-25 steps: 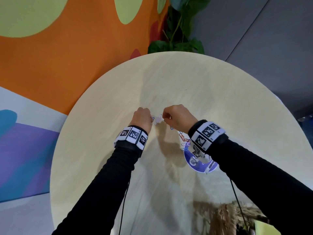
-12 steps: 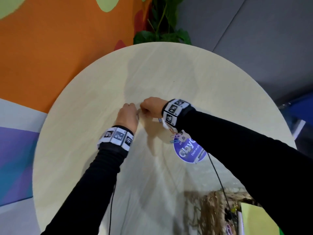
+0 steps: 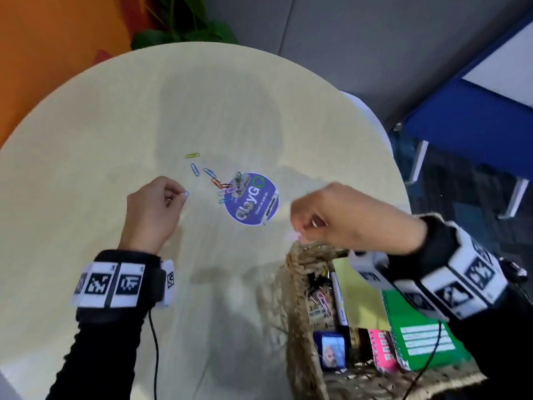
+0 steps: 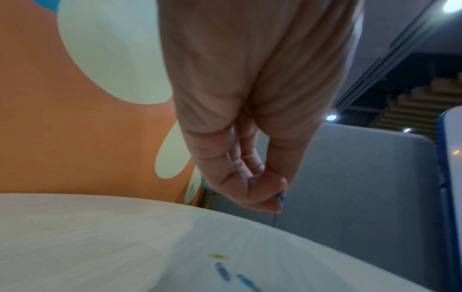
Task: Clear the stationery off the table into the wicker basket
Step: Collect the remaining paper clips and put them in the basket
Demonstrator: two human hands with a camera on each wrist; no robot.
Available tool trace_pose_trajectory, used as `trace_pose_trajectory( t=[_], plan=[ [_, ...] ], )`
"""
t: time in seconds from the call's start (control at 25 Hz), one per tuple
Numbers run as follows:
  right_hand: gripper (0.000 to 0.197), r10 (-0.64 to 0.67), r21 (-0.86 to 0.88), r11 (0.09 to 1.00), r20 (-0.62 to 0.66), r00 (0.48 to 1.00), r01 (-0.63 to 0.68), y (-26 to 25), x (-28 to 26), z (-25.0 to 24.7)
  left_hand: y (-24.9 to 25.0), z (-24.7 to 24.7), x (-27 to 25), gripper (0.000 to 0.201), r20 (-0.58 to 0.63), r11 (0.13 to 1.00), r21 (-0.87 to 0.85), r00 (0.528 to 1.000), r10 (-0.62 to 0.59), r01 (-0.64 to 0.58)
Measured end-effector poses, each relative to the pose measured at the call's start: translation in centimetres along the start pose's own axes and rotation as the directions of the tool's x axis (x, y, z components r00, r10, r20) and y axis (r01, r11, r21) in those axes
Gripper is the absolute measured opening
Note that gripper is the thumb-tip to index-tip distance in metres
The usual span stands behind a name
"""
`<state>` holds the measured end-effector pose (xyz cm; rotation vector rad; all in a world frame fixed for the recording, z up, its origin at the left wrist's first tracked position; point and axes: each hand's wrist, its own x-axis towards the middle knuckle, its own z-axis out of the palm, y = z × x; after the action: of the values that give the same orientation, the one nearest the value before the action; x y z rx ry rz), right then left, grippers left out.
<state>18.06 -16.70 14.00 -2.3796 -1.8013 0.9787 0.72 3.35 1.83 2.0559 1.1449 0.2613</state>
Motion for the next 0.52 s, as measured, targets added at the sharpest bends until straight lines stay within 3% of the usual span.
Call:
trace_pose_trajectory(
  t=[0.12,0.28,0.4,0.52],
  plan=[
    [0.003,0.162,0.009,0.986,0.089,0.983,-0.164,2.5,-4.5,5.8,3.2,0.9,-4.7,0.011,0.061,0.993,-0.072,0.993,0.103,-0.098],
    [0.014,0.316,-0.117,0.946,0.132,0.939,-0.302,4.6,-4.8,13.6,6.5,2.4,-11.1,0.022,0.188,0.963,-0.132,0.948,0.255,-0.233],
    [0.023,0.334,-0.119,0.939,0.102,0.937,-0.322,5.1,-4.2,16.3,8.0,3.8,-15.0,0.022,0.272,0.915,-0.131,0.874,0.402,-0.380],
    [0.018,0.320,-0.055,0.947,0.070,0.945,-0.316,5.3,-3.9,16.6,8.8,5.7,-17.1,0.021,0.352,0.880,-0.092,0.811,0.467,-0.466]
  ],
)
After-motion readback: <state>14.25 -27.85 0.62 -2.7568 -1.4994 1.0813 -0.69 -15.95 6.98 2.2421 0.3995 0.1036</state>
